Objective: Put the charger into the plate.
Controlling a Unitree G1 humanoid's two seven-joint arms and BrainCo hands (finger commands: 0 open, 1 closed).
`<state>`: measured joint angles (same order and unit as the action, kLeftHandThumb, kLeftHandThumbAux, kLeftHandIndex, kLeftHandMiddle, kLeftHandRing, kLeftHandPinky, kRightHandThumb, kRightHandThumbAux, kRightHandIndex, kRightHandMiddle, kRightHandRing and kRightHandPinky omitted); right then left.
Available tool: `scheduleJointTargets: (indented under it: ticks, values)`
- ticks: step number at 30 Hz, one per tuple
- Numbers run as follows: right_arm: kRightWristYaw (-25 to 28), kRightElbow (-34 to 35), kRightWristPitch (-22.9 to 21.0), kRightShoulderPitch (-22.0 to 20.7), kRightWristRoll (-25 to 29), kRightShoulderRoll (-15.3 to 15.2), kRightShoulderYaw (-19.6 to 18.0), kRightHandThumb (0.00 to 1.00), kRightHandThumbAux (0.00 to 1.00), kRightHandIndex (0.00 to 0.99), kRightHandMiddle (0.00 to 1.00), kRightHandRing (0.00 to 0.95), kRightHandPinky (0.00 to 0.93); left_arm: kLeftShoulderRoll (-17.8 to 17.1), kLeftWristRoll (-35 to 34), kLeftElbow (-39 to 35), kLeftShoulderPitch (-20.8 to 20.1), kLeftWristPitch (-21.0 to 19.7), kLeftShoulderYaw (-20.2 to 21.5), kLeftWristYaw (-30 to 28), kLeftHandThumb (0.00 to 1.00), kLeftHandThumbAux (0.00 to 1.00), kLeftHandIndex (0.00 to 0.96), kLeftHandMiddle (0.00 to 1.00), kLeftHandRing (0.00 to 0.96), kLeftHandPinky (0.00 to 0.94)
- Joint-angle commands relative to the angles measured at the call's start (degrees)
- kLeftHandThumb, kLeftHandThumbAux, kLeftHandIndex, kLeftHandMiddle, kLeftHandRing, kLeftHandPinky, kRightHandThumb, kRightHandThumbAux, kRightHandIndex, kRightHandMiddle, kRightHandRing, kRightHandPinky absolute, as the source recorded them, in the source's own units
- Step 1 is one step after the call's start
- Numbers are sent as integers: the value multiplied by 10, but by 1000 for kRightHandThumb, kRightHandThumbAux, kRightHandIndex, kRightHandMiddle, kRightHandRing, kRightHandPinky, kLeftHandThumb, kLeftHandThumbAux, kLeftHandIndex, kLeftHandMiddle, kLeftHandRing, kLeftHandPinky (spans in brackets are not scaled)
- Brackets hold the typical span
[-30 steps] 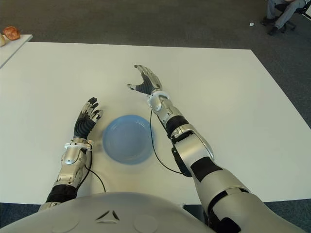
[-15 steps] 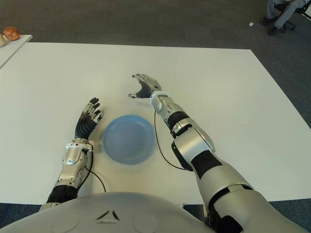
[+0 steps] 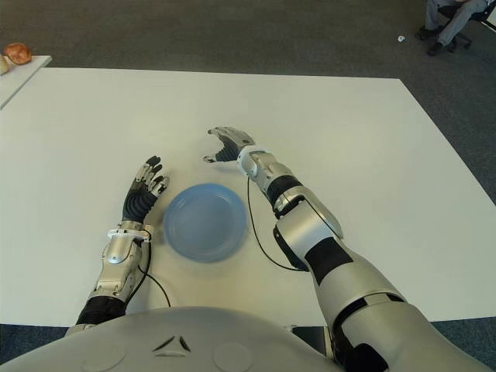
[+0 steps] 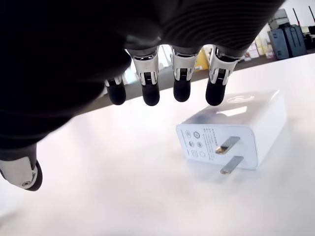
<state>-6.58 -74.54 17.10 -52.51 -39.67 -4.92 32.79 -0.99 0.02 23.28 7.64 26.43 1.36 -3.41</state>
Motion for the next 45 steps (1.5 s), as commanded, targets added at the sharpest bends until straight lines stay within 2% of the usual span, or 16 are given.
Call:
scheduleJointTargets:
  ticks: [1,12,23,30,41,45]
  values:
    - [24,-6,-7,-12,-7,-3,8,0,443,0,0,0,0,11,1,44,37,-30,-8,-1,6,615,0,9,3,23]
    - [67,-6,-18,-19,-6,-5,8,0,442,0,0,0,0,12,0,43,38,-32,-10,-3,1,621,0,6,0,9]
    - [79,-8,-32,-16,0,-4,0,0,427,0,0,0,0,12,-2,42,40,-31,-11,-5,0,607,0,5,0,7]
    - [74,-10,-46,-7,13,-3,-14,0,413,0,0,0,0,10,-2,39,40,-37,-11,-5,0,594,0,2,0,5]
    - [77,-7,-52,16,35,-18,-42,0,399,0,0,0,0,10,-7,35,40,-42,-9,-8,0,593,0,6,0,15]
    - [91,-6,-57,23,60,-25,-67,0,393,0,0,0,0,8,-7,34,41,-45,-9,-7,0,594,0,8,0,17]
